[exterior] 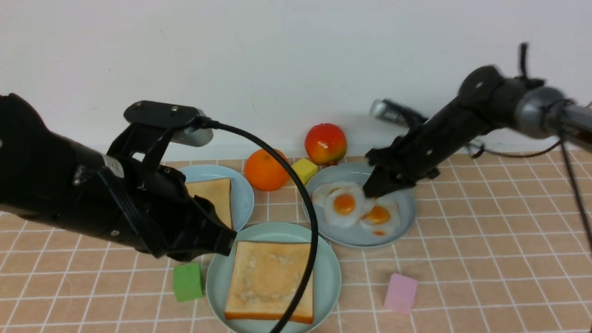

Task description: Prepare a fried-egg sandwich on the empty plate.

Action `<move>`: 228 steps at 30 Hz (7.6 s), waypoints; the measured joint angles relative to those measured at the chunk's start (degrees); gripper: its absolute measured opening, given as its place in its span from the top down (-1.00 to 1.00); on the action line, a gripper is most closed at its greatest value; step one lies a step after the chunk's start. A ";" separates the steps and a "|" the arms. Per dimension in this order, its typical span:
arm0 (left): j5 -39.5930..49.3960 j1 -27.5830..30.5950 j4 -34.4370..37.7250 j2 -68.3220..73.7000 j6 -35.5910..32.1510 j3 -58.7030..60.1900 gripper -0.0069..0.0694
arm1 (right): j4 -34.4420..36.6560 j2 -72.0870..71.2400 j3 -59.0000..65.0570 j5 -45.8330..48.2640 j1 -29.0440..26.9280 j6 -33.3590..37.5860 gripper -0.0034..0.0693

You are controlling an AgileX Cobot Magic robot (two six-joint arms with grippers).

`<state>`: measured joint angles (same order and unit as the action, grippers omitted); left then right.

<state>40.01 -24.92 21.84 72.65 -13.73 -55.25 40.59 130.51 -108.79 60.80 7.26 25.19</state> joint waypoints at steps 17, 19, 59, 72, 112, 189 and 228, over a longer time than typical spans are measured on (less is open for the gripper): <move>2.98 0.00 -16.46 -2.94 19.87 -1.99 0.41 | 8.44 -12.26 1.60 8.76 5.98 4.27 0.76; 3.10 0.00 -18.65 -2.94 22.28 -1.99 0.41 | 8.56 -12.13 3.32 8.81 8.60 5.08 0.76; -1.12 0.00 -27.53 -2.29 30.54 -1.99 0.36 | -7.18 -16.74 13.16 -0.32 14.49 -1.04 -0.45; 1.09 13.90 -27.21 16.40 41.85 -14.52 0.25 | -19.97 -44.46 23.49 2.94 14.48 -10.13 -0.47; 6.93 17.39 -21.36 40.37 33.54 -32.81 0.85 | -10.95 -72.85 55.87 -12.71 14.48 -0.53 0.92; 8.77 -23.95 -9.02 -29.45 45.35 16.33 0.85 | 0.27 -125.34 84.10 -15.29 14.48 10.79 0.72; -9.45 0.13 -37.69 -69.08 34.59 43.54 0.85 | -0.74 -125.87 84.10 -6.46 14.48 10.62 0.59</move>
<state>30.56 -24.79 -15.85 3.57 20.86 -11.71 39.85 4.64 -24.69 54.34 21.74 35.82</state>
